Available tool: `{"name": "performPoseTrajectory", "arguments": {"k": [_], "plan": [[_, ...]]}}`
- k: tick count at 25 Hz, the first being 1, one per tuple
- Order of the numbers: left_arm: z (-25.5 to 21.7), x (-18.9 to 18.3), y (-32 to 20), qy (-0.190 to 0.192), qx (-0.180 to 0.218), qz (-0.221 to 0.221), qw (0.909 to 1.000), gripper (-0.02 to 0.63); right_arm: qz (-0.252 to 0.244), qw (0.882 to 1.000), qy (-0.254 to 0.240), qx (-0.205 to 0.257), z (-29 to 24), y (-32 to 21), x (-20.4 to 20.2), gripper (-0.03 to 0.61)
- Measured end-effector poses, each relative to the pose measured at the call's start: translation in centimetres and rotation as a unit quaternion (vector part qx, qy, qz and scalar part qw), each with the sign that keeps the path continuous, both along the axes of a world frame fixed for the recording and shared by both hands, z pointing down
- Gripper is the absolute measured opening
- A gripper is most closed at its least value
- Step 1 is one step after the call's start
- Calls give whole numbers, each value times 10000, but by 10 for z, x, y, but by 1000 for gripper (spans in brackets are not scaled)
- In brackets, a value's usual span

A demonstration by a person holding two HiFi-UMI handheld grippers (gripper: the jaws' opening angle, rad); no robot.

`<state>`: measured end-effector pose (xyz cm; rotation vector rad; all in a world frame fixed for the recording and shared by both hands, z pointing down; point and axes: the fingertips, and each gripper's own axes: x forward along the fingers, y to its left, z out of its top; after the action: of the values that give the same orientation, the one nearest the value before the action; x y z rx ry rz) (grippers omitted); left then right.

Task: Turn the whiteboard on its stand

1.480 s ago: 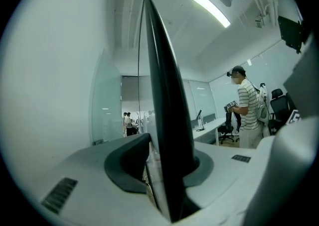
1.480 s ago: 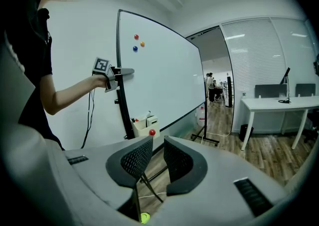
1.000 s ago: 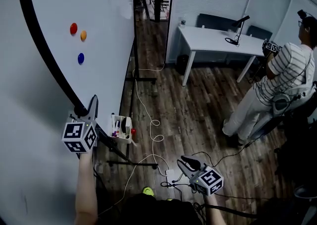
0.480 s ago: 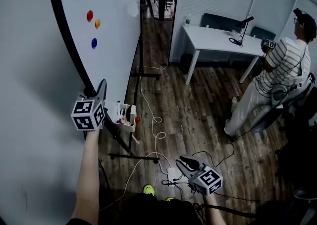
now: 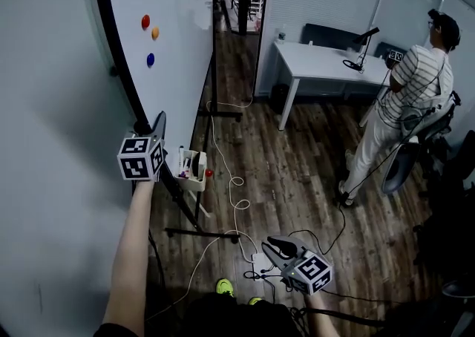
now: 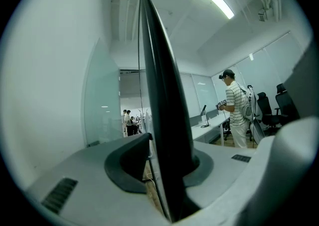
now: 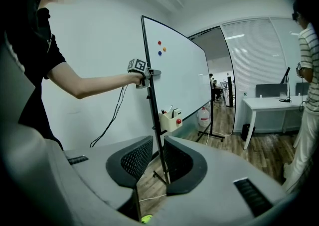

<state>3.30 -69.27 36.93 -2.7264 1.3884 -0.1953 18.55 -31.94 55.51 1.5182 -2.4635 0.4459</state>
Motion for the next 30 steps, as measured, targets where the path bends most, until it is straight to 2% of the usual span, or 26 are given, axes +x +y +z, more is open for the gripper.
{"name": "performPoseTrajectory", "arguments": {"k": [8,15,20,30], "plan": [[0,0,0,78,-17,59,10000,112,-293,9995,122,14,1,-4,-14,64],[4,0,0,-14,-76,29,10000,112,-694,9969,381,5,10,0,-23,63],[12,3,4,-196,-201,170,9995,133,-1084,9932,425,63,8,-8,-27,63],[25,-36,58,-299,-271,-62,9992,133,-1640,9851,326,395,-8,-12,-44,61]]}}
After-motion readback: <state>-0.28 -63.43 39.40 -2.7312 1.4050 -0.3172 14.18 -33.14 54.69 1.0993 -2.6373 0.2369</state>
